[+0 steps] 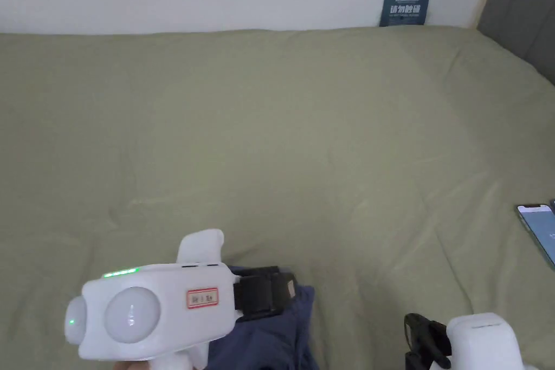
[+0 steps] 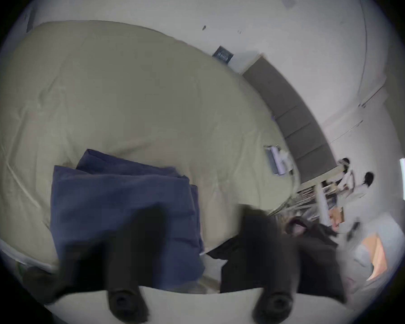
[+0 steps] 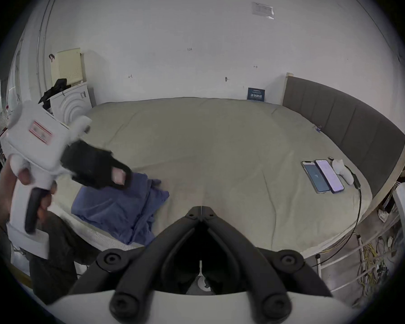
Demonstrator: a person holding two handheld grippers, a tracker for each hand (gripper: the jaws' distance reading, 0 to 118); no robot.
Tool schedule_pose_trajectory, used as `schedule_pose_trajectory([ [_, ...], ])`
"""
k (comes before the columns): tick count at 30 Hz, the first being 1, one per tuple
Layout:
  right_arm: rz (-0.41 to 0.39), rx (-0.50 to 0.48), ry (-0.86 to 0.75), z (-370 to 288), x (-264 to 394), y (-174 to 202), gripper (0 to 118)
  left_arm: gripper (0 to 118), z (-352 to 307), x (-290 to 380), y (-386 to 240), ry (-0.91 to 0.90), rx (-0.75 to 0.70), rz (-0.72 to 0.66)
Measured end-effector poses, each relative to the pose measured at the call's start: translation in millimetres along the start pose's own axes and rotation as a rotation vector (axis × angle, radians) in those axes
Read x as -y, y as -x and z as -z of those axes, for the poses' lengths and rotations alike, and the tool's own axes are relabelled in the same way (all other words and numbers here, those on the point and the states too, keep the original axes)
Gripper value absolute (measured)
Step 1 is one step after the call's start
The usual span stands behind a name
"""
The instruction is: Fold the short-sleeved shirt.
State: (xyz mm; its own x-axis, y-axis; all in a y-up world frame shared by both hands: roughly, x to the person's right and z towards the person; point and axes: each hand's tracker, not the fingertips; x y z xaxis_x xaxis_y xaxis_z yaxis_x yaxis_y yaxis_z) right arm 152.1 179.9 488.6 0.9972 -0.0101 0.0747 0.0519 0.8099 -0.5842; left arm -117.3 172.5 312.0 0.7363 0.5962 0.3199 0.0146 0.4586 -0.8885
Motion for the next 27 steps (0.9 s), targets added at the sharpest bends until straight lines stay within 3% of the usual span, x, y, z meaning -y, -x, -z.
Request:
schedule_pose_trajectory([
  [1, 0.002, -0.003, 0.005, 2, 1, 1, 0, 33, -5, 1, 7, 0.003, 0.011, -0.020],
  [2, 0.005, -0.008, 0.008, 3, 1, 2, 0, 0, -8, 4, 12, 0.009, 0.044, -0.058],
  [6, 0.005, -0.033, 0.018, 4, 3, 10, 0, 0, -3, 19, 47, 0.052, 0.091, -0.126],
  [11, -0.012, -0.041, 0.043, 8, 5, 16, 0, 0, 51, 47, 72, 0.194, 0.289, -0.247],
  [14, -0.011, -0.041, 0.057, 10, 5, 15, 0, 0, 87, 67, 86, 0.233, 0.156, -0.244],
  [16, -0.015, -0.039, 0.077, 13, 6, 15, 0, 0, 86, 68, 91, 0.191, 0.270, -0.266],
  [20, -0.016, -0.060, 0.106, 22, 3, 16, 0, 0, 61, 52, 73, 0.198, 0.199, -0.185],
  [23, -0.016, -0.151, 0.117, 32, -9, 24, 0, 0, 27, 38, 71, 0.153, 0.242, -0.163],
  [27, 0.076, -0.409, 0.197, 72, -25, 38, 0, 0, -23, 16, 86, 0.065, 0.223, -0.134],
])
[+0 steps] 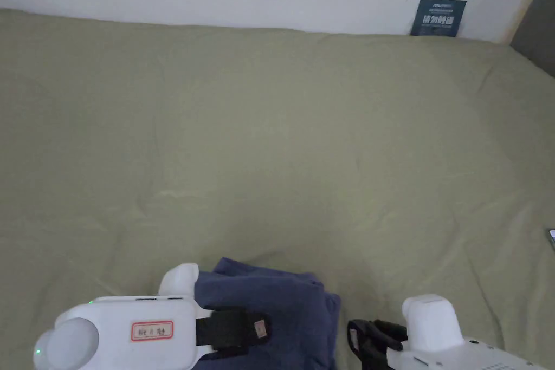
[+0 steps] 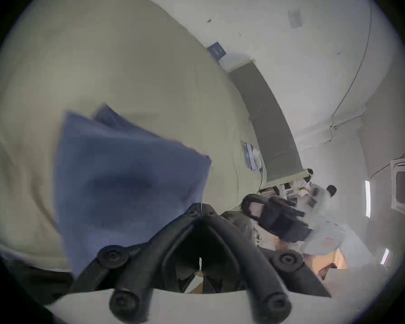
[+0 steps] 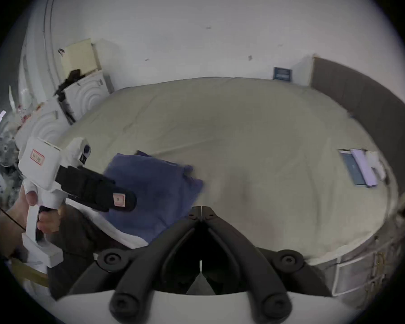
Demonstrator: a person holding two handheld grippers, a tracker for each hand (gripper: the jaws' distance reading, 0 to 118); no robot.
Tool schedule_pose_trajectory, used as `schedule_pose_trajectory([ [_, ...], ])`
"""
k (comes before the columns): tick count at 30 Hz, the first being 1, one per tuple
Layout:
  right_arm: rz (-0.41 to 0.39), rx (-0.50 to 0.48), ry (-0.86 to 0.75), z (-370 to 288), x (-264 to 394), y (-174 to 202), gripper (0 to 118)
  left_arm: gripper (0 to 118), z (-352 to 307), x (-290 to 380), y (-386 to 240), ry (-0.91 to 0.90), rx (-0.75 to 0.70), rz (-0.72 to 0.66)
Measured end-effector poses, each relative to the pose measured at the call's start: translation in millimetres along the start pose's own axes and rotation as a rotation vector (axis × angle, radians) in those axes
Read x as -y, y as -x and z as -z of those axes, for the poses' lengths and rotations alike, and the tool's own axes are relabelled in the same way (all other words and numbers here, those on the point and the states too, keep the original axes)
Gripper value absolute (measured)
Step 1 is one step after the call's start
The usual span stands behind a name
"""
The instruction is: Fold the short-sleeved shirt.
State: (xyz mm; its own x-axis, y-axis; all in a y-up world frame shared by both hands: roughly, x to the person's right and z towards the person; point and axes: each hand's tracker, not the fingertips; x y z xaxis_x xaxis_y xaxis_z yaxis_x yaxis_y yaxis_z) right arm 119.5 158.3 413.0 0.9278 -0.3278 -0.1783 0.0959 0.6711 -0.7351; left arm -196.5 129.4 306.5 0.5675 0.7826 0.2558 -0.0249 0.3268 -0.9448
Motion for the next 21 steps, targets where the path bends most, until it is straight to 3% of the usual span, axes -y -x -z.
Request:
schedule_pose_trajectory([
  [4, 0.261, -0.367, 0.099, 60, -10, -22, 0, 0, -40, -20, 19, -0.037, -0.079, 0.004],
  [6, 0.320, -0.470, 0.162, 89, -7, -34, 0, 0, -50, -30, 32, -0.027, -0.107, -0.005],
  [9, 0.401, -0.490, 0.262, 126, 5, -55, 0, 0, -60, -43, 55, -0.046, -0.130, -0.025],
  [11, 0.460, -0.495, 0.304, 145, 17, -71, 0, 0, -60, -48, 69, -0.045, -0.142, -0.114],
  [13, 0.630, -0.635, 0.297, 155, 26, -88, 0, 0, -55, -50, 78, -0.011, -0.174, -0.084],
  [14, 0.669, -0.644, 0.288, 155, 27, -92, 0, 0, -52, -49, 79, 0.024, -0.207, -0.060],
  [16, 0.612, -0.629, 0.281, 152, 28, -89, 0, 0, -44, -44, 81, 0.078, -0.162, -0.050],
  [18, 0.604, -0.624, 0.277, 151, 27, -88, 0, 1, -40, -41, 86, 0.086, -0.076, -0.094],
  [21, 0.603, -0.624, 0.274, 150, 28, -87, 0, 24, -36, -42, 86, 0.061, -0.060, -0.088],
])
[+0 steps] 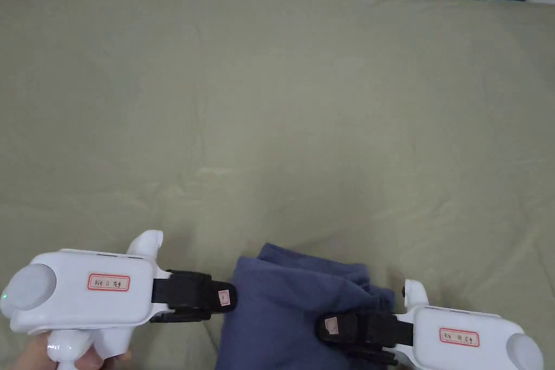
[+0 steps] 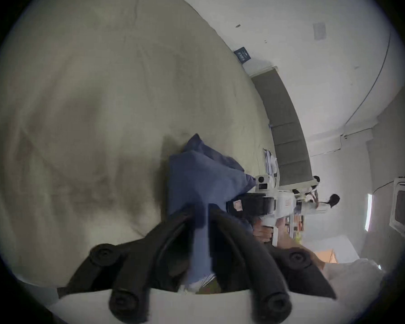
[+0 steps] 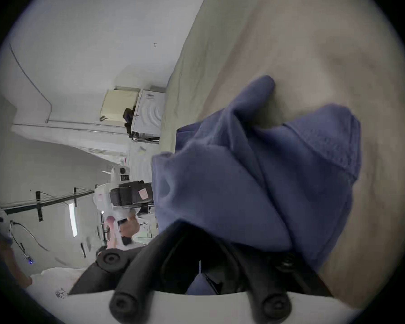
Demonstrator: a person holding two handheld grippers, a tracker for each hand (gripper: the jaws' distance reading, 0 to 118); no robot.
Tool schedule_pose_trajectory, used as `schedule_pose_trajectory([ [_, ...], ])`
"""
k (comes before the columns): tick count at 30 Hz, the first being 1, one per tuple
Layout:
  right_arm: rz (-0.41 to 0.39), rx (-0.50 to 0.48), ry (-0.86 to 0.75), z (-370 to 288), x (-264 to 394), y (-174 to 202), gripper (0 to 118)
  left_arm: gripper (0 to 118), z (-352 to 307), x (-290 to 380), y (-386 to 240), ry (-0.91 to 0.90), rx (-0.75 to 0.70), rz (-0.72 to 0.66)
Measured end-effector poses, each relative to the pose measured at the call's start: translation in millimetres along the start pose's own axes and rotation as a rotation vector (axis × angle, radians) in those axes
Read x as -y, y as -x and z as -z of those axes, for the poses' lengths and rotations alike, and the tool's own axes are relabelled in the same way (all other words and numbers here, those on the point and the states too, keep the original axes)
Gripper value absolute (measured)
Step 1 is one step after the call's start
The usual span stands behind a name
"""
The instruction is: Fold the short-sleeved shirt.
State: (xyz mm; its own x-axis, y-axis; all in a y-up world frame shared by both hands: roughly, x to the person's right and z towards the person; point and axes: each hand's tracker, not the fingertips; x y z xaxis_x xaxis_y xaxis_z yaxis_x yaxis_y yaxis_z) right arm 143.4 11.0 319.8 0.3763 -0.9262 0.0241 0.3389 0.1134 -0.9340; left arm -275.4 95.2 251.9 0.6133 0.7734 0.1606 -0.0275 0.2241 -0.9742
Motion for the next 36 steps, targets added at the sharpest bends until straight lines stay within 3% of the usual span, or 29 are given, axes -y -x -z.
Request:
schedule_pose_trajectory([
  [1, 0.003, -0.001, -0.001, 0, 0, 0, 0, 48, 2, -2, 0, 0.005, 0.002, 0.012],
  [3, 0.001, 0.000, 0.000, 0, 0, 1, 0, 106, 5, -6, 3, 0.020, 0.055, 0.018],
  [4, 0.001, 0.000, 0.000, 0, 0, 1, 0, 118, 9, -8, 2, 0.040, 0.047, 0.019],
  [8, 0.002, -0.004, -0.003, 0, 2, 1, 0, 118, 28, -12, 5, 0.096, 0.001, 0.052],
  [13, 0.004, -0.007, -0.003, 1, 2, 1, 0, 118, 57, -13, 12, 0.146, 0.195, -0.036],
  [15, 0.006, -0.007, -0.002, 1, 2, 1, 0, 116, 68, -17, 22, 0.157, 0.226, -0.061],
  [16, 0.006, -0.006, -0.003, 1, 2, 2, 0, 108, 70, -18, 22, 0.156, 0.224, -0.076],
  [17, 0.006, -0.004, -0.003, 1, 2, 3, 0, 80, 67, -18, 21, 0.142, 0.211, -0.074],
  [18, 0.012, -0.005, -0.006, 0, 2, 3, 0, 27, 64, -18, 21, 0.119, 0.122, -0.047],
  [19, 0.019, -0.001, -0.008, 0, 2, 4, 0, 23, 66, -15, 20, 0.098, 0.068, -0.040],
  [21, 0.005, 0.024, -0.005, 0, 3, 12, 0, 23, 64, -16, 28, 0.122, 0.129, -0.083],
  [27, -0.115, 0.091, -0.026, -16, 5, 48, 0, 24, 28, -20, 21, 0.082, 0.102, -0.052],
  [32, -0.212, 0.168, -0.017, -28, 5, 69, 0, 23, -60, -40, 40, -0.028, -0.020, -0.051],
  [36, -0.221, 0.171, -0.032, -29, 1, 74, 0, 23, -156, -65, 74, -0.103, -0.152, -0.058],
])
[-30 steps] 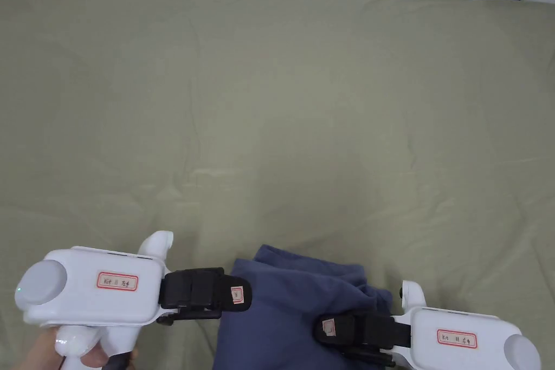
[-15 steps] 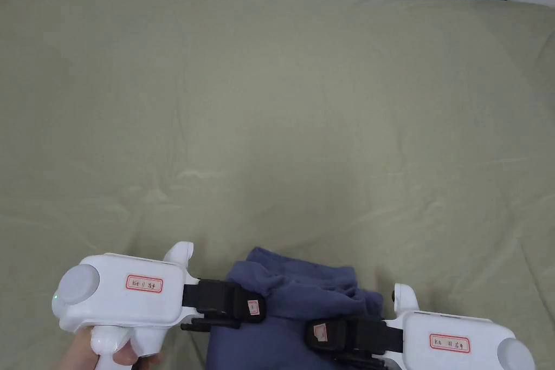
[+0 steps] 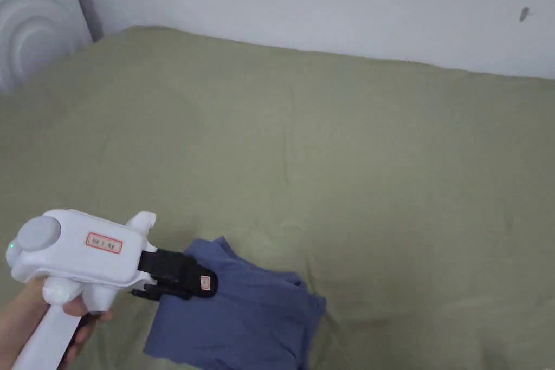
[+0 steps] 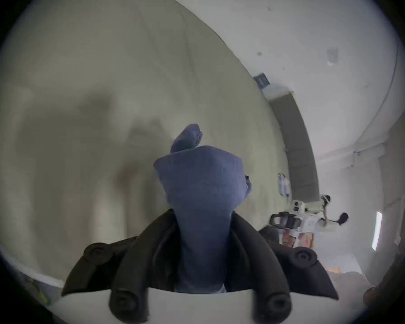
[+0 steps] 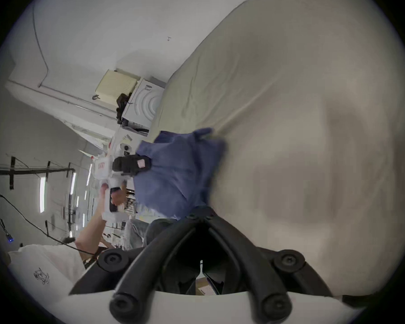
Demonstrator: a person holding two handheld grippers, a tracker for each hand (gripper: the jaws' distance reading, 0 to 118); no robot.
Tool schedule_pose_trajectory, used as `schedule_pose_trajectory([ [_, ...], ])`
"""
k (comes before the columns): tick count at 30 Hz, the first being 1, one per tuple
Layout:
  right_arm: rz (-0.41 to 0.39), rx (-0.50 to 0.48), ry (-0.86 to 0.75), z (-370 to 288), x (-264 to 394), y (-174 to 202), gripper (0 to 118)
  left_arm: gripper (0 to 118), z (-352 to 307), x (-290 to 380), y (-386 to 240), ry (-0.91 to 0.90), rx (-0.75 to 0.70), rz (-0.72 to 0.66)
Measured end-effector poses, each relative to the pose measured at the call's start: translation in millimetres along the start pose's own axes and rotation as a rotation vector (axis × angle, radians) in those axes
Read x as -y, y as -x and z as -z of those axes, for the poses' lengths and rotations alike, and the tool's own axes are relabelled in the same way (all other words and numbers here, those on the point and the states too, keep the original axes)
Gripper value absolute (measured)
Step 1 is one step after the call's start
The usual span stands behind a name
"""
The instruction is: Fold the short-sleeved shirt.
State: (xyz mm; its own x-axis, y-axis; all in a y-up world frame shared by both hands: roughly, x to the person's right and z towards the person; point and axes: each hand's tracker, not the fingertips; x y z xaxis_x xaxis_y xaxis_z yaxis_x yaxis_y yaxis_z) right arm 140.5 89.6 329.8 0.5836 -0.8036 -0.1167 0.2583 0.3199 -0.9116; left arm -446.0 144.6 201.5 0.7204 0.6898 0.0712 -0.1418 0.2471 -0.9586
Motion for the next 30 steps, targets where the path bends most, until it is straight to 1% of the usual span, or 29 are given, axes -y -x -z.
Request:
schedule_pose_trajectory([
  [4, -0.002, 0.006, -0.028, 5, -6, 5, 0, 23, -75, -40, 53, -0.032, -0.142, -0.037],
  [7, -0.003, 0.018, -0.045, 11, -12, 11, 0, 24, -115, -76, 91, -0.047, -0.247, -0.068],
  [11, -0.017, 0.040, -0.046, 17, -18, 13, 0, 24, -139, -105, 123, -0.028, -0.318, -0.103],
  [13, -0.014, 0.047, -0.045, 18, -20, 12, 0, 25, -140, -111, 126, -0.032, -0.342, -0.093],
  [14, -0.012, 0.052, -0.042, 19, -22, 11, 0, 32, -139, -114, 128, -0.035, -0.355, -0.090],
  [15, -0.010, 0.057, -0.039, 20, -23, 11, 0, 53, -138, -114, 128, -0.042, -0.364, -0.079],
  [16, -0.012, 0.065, -0.035, 20, -23, 12, 0, 93, -137, -115, 126, -0.057, -0.388, -0.061],
  [17, -0.018, 0.069, -0.032, 19, -23, 12, 0, 114, -138, -113, 124, -0.084, -0.417, -0.046],
  [18, -0.020, 0.071, -0.032, 19, -23, 12, 0, 118, -139, -113, 125, -0.099, -0.402, -0.048],
  [20, -0.017, 0.064, -0.034, 15, -24, 12, 0, 118, -145, -108, 120, -0.138, -0.402, -0.049],
  [23, -0.032, 0.065, -0.041, 9, -24, 15, 0, 118, -153, -100, 111, -0.152, -0.426, -0.050],
  [25, -0.041, 0.060, -0.051, 2, -24, 18, 0, 116, -154, -91, 95, -0.183, -0.438, -0.051],
  [26, -0.053, 0.056, -0.062, -3, -25, 21, 0, 114, -155, -83, 85, -0.208, -0.422, -0.047],
  [27, -0.067, 0.046, -0.072, -9, -26, 24, 0, 108, -151, -76, 70, -0.242, -0.393, -0.017],
  [28, -0.076, 0.047, -0.085, -13, -28, 27, 0, 74, -147, -68, 54, -0.267, -0.381, 0.017],
  [29, -0.096, 0.060, -0.114, -19, -30, 32, 0, 21, -142, -60, 35, -0.307, -0.359, 0.076],
  [30, -0.116, 0.075, -0.147, -26, -32, 37, 0, 0, -136, -49, 16, -0.332, -0.337, 0.096],
])
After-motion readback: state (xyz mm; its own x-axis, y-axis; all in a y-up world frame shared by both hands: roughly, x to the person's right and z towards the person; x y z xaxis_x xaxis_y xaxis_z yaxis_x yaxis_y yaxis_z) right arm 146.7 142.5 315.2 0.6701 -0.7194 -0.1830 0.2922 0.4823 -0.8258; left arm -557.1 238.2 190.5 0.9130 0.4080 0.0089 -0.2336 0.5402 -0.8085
